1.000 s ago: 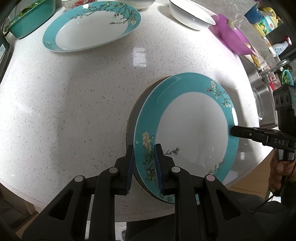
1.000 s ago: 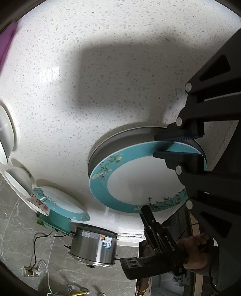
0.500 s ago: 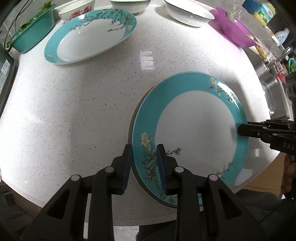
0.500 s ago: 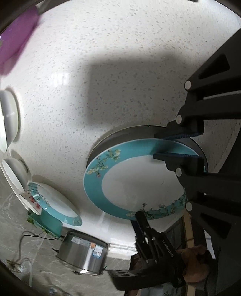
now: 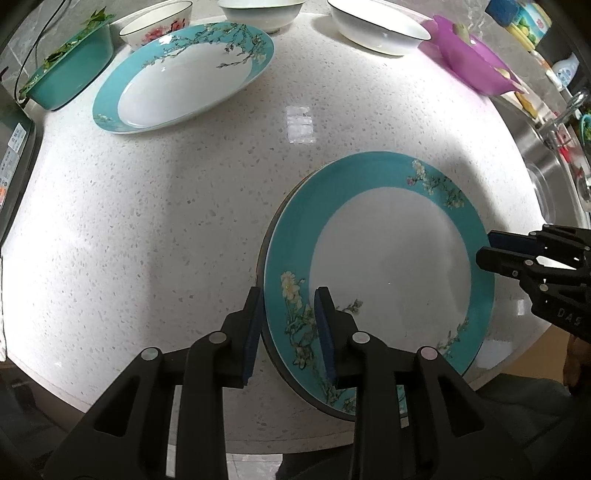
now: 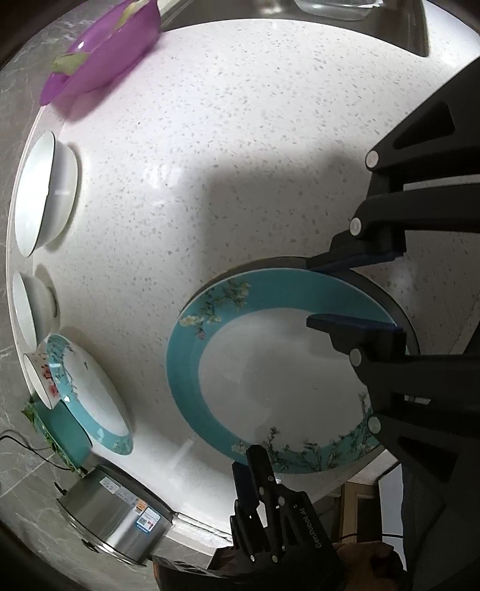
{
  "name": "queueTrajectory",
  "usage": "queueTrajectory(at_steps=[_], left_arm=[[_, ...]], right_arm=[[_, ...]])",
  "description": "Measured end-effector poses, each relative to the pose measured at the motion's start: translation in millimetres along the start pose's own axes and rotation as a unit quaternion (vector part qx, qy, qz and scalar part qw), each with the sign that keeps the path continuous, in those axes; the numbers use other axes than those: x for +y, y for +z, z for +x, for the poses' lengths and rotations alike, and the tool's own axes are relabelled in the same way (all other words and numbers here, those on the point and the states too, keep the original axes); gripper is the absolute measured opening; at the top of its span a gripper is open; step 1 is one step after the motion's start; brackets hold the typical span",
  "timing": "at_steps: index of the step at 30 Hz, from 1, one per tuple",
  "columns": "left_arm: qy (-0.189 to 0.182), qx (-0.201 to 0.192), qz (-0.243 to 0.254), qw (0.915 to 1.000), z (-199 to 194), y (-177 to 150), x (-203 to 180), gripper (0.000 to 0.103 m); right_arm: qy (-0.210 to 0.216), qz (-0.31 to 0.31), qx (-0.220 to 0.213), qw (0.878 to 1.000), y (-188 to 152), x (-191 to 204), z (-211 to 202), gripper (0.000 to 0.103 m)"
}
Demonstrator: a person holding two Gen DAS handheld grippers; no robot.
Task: Organize plates and bowls
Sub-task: 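Open both grippers and move them to the deeper teal floral plate, then close both grippers on the deeper teal floral plate's rim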
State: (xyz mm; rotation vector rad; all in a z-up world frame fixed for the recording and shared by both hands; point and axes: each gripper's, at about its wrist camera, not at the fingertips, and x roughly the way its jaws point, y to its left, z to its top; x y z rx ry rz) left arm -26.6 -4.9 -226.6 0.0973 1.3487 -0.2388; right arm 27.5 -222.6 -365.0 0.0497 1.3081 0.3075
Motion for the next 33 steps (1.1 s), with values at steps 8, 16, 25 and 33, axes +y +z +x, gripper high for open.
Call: queueTrajectory(at_steps=[8,16,25,33], left_arm=[[0.002,-0.055,-0.042,0.9976,-31,4,19,0.089],[0.113,-0.119,-0.073,0.9838,-81,57,82,0.099],[0.138,-0.098,-0.08,0.9823,-54,142,175,0.101],[0.118,-0.055,-0.069,0.9891,7,182,219,0.101]], right_arm=[[-0.002,0.009,-0.028,1.0,8,-17,-21,0.064],[-0.006,-0.019,-0.113,0.993,84,-31,-72,0.094],[0.006,-0.041,-0.12,0.992,202,33,-53,0.094],[0.031,0.056,-0.042,0.997,247,36,26,0.071]])
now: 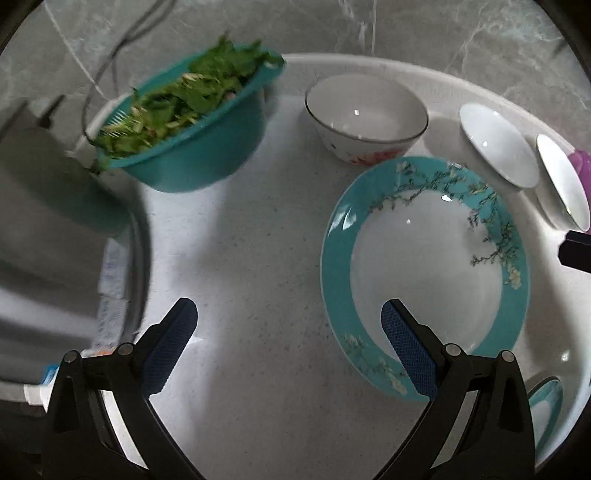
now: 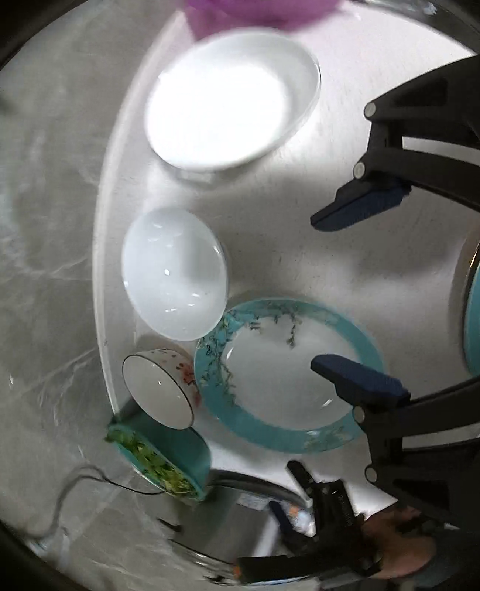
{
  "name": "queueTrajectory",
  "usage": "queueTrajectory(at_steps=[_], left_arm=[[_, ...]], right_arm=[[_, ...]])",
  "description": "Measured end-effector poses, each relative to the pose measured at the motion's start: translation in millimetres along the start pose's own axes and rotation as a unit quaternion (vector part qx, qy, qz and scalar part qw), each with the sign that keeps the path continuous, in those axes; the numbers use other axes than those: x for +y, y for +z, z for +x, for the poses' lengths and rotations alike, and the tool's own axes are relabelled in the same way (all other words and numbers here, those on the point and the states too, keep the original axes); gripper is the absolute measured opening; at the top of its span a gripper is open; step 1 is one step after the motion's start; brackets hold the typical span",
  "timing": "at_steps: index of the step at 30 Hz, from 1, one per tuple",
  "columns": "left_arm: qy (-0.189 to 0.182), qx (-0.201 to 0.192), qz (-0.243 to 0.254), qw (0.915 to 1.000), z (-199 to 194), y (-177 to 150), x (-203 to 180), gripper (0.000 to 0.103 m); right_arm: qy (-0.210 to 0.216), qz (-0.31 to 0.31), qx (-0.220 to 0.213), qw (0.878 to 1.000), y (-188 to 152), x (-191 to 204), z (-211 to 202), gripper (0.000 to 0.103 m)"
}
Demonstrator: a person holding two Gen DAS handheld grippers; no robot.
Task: Organize plates and bowls
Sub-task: 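Close both grippers on the deeper teal floral plate's rim, then lift the deeper teal floral plate with both grippers and carry it over the plate stack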
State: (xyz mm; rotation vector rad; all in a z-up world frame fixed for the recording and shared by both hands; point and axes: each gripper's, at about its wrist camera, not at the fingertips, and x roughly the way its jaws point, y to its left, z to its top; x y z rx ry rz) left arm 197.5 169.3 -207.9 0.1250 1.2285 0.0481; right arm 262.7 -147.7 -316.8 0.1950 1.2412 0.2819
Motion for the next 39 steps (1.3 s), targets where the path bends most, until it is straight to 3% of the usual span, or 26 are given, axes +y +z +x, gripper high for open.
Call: queueTrajectory(at_steps=[7,9,11,16,18,23,25,32,36,39], left_arm=[[-0.025,0.012,0.022,0.9994,28,15,-4,0.1],[-0.024,0.013,0.032,0.9991,32,18,-9,0.094],[-0.029,0.021,0.035,0.9987,38,19,-10,0.08],[-0.036,0.035,0.032,0.9982,53,19,-7,0.072],[-0.041,0.039,0.025,0.9981,55,16,-4,0.069],[-0.046,0.046,0.014,0.9978,64,15,3,0.069],[-0.049,0.045,0.014,0.9977,67,17,2,0.066],[-0.08,0.036,0.019,0.996,67,19,-4,0.03],[-0.095,0.04,0.022,0.9944,71,22,-7,0.02],[-0.097,0.044,0.026,0.994,69,25,-18,0.019]], right_arm=[[0.002,0.028,0.031,0.999,13,-5,36,0.071],[0.002,0.037,0.037,0.999,15,-8,44,0.065],[0.007,0.041,0.042,0.998,17,-9,50,0.064],[0.013,0.038,0.05,0.998,18,-5,58,0.063],[0.017,0.035,0.055,0.998,19,-3,62,0.053],[0.016,0.03,0.073,0.997,20,-1,71,0.048],[0.017,0.031,0.077,0.996,20,-1,72,0.04],[0.011,0.028,0.09,0.995,20,2,77,0.021],[0.015,0.028,0.091,0.995,18,1,79,0.017],[0.013,0.019,0.088,0.996,16,2,78,0.017]])
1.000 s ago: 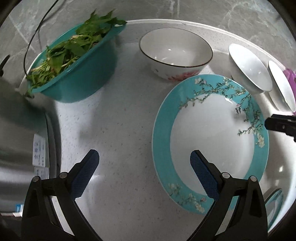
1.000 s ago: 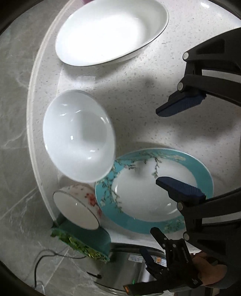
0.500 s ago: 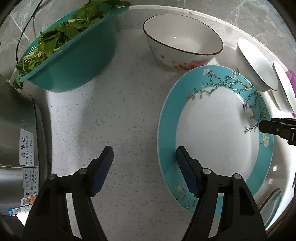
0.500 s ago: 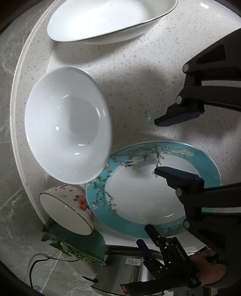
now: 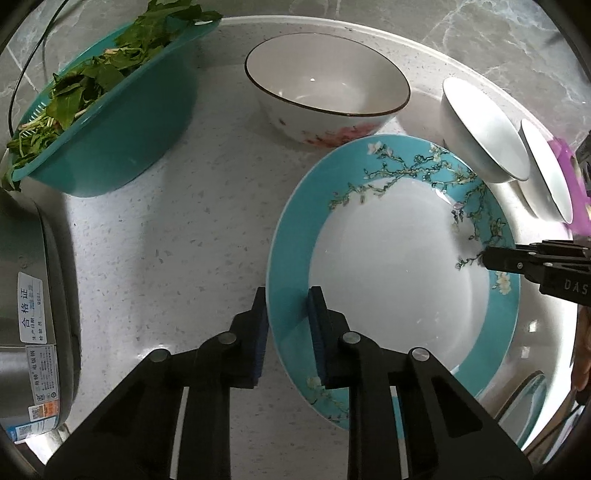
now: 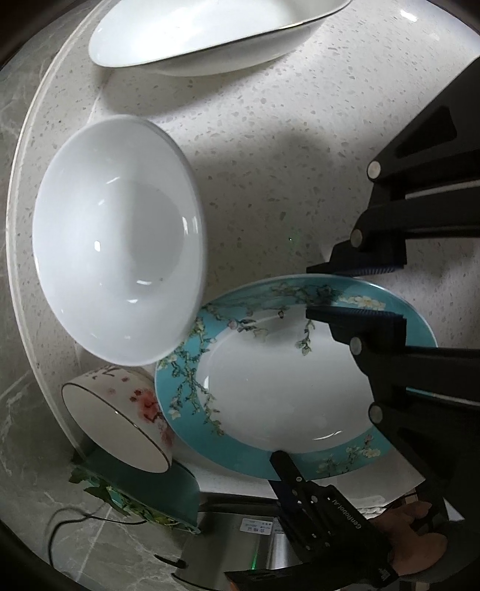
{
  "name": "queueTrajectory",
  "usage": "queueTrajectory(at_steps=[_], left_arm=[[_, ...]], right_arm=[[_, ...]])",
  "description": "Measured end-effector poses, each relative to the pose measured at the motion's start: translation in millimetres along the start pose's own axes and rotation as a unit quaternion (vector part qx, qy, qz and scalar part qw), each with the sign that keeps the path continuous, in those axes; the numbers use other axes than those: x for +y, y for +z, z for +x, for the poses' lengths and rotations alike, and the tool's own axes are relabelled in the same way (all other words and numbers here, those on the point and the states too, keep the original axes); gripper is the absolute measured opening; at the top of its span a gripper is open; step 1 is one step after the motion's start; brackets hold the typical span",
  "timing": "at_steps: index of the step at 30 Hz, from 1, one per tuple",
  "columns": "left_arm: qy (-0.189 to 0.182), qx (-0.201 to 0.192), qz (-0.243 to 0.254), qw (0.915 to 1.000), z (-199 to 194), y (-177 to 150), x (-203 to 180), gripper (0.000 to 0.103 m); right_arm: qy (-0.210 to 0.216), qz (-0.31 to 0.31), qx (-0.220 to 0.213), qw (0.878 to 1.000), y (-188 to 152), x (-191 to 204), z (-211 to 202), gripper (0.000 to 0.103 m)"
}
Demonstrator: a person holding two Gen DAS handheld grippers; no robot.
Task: Organize plates and bowls
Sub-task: 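Lift the deeper teal floral plate with both grippers and carry it over the plate stack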
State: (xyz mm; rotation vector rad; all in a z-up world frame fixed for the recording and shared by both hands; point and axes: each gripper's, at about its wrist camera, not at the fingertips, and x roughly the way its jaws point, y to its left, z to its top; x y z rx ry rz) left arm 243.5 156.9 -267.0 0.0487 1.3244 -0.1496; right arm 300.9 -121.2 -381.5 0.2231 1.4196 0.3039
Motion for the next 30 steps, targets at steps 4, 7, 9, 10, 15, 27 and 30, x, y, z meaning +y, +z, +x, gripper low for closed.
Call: queueTrajectory(at_steps=[4,7,9,10,15,27,30], left_arm=[[-0.014,0.003,0.0,0.9999,4,4,1,0.018],[-0.022,0.005,-0.002,0.9998,6,5,4,0.018],[-0.029,0.005,-0.006,0.9995,6,6,8,0.017],[-0.032,0.006,-0.01,0.9994,4,1,14,0.017],[-0.031,0.006,-0.007,0.9995,5,-2,16,0.017],[-0.041,0.01,-0.017,0.999,-4,-3,27,0.016],[-0.039,0.011,-0.016,0.999,-10,-5,29,0.016]], right_arm=[[-0.004,-0.013,-0.008,1.0,-3,1,-1,0.017],[-0.003,-0.016,-0.011,1.0,-3,0,-2,0.016],[0.001,-0.016,-0.017,1.0,-3,-1,-4,0.016],[0.002,-0.016,-0.019,1.0,-3,-1,-5,0.016],[0.006,-0.016,-0.028,0.999,-3,-2,-10,0.015],[0.013,0.002,-0.027,1.0,-4,-11,-14,0.015],[0.016,0.009,-0.027,0.999,-6,-14,-16,0.015]])
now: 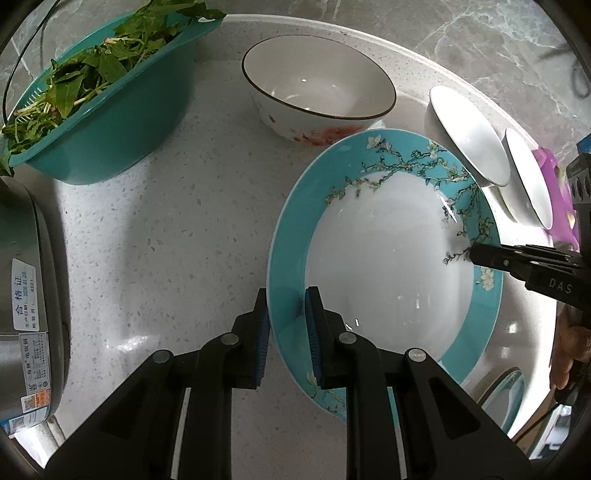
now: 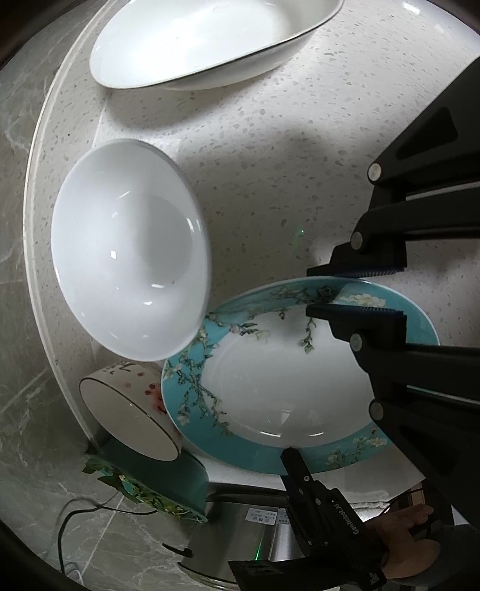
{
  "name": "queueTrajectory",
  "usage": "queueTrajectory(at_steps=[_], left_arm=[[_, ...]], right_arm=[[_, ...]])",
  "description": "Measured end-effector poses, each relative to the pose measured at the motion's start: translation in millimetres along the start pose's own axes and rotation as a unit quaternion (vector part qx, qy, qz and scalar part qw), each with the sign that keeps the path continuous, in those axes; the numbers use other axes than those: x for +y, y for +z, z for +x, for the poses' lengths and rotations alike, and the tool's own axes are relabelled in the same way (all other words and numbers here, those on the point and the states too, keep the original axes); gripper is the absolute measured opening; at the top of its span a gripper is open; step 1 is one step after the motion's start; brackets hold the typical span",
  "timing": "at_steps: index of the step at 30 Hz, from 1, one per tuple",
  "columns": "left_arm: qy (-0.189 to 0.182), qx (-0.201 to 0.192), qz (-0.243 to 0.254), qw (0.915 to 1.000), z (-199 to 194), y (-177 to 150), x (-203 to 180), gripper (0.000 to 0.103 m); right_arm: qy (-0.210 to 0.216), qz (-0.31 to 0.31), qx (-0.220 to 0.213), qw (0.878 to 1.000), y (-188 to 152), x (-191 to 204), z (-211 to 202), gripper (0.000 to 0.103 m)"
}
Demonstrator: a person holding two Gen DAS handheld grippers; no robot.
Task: Organize plates and bowls
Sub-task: 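Lift the deeper teal floral plate with both grippers and carry it over the plate stack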
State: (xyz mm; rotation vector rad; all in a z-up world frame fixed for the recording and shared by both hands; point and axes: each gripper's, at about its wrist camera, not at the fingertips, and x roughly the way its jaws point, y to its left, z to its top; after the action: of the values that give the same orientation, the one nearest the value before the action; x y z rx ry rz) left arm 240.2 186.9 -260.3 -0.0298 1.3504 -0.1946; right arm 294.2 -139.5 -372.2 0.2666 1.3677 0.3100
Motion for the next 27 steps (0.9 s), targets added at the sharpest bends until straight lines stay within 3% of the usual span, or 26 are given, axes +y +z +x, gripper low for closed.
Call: queueTrajectory(at_steps=[13,27], left_arm=[[-0.009,-0.001,0.015,0.9998,-21,-9,2,0.016],[-0.032,-0.005,0.056,0.9979,-58,-28,-32,0.016]], right_arm=[[0.003,0.02,-0.009,1.0,-13,-1,-19,0.015],[-0.012,0.044,-0.031,0.998,-51,0,-58,0.015]])
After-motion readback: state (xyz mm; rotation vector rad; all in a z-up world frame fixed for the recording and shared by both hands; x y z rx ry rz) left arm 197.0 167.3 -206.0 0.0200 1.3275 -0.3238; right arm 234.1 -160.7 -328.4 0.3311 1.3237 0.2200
